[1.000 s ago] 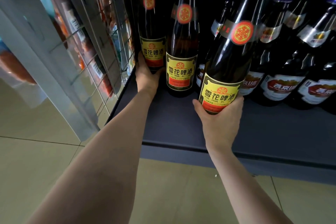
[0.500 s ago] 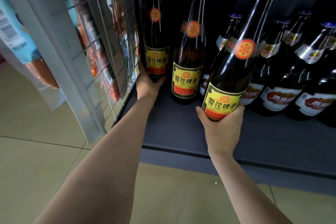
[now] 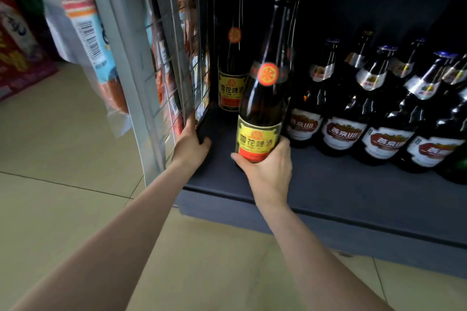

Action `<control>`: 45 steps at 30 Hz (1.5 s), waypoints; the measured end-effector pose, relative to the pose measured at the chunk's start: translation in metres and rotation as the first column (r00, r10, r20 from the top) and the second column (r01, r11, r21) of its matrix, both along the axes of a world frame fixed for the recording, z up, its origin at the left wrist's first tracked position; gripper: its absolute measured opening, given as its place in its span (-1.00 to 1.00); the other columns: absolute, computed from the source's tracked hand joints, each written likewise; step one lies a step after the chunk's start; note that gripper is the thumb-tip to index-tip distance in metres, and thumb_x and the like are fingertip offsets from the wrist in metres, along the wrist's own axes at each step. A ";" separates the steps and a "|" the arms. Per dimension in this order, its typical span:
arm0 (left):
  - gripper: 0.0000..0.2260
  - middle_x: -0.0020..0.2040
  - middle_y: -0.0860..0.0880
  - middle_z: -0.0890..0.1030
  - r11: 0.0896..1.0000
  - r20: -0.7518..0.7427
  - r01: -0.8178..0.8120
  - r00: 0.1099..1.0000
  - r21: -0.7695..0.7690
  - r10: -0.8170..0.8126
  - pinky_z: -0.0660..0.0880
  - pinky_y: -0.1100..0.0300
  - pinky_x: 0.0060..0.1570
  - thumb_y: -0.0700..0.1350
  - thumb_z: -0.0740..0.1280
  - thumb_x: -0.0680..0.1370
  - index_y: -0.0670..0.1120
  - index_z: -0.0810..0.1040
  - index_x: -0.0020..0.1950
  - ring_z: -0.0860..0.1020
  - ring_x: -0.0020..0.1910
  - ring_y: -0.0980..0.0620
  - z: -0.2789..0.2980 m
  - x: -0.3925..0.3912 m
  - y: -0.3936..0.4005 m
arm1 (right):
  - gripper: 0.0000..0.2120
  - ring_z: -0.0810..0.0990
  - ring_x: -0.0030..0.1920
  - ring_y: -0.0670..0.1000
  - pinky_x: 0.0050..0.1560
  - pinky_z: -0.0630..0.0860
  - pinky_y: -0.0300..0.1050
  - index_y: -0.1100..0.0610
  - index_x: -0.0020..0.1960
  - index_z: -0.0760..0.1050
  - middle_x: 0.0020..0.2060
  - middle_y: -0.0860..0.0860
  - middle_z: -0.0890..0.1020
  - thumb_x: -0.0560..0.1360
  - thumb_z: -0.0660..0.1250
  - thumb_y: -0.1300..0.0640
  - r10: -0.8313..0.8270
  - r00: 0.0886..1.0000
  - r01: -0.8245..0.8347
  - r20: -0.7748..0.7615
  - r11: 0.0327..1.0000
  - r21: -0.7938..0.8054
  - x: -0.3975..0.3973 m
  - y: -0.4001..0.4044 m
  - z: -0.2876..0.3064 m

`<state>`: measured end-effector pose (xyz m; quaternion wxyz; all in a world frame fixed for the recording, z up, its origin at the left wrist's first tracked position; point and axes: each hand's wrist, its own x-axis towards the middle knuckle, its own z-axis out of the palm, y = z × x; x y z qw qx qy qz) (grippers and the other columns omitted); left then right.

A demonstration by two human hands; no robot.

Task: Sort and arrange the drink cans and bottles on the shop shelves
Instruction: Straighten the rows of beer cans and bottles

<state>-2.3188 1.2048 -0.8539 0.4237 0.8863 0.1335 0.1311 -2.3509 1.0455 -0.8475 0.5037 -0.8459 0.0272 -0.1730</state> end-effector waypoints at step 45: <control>-0.33 0.29 -0.10 0.44 0.970 0.146 -0.205 0.964 -0.132 0.223 0.36 0.13 0.18 -0.03 0.48 0.39 -0.16 0.23 0.38 0.41 0.28 -0.05 -0.003 0.031 -0.062 | -0.44 0.41 0.19 0.12 0.07 0.51 0.07 0.20 0.31 0.31 0.26 0.13 0.37 0.42 0.44 0.07 -0.223 0.970 0.232 0.095 0.967 -0.103 0.052 0.005 -0.014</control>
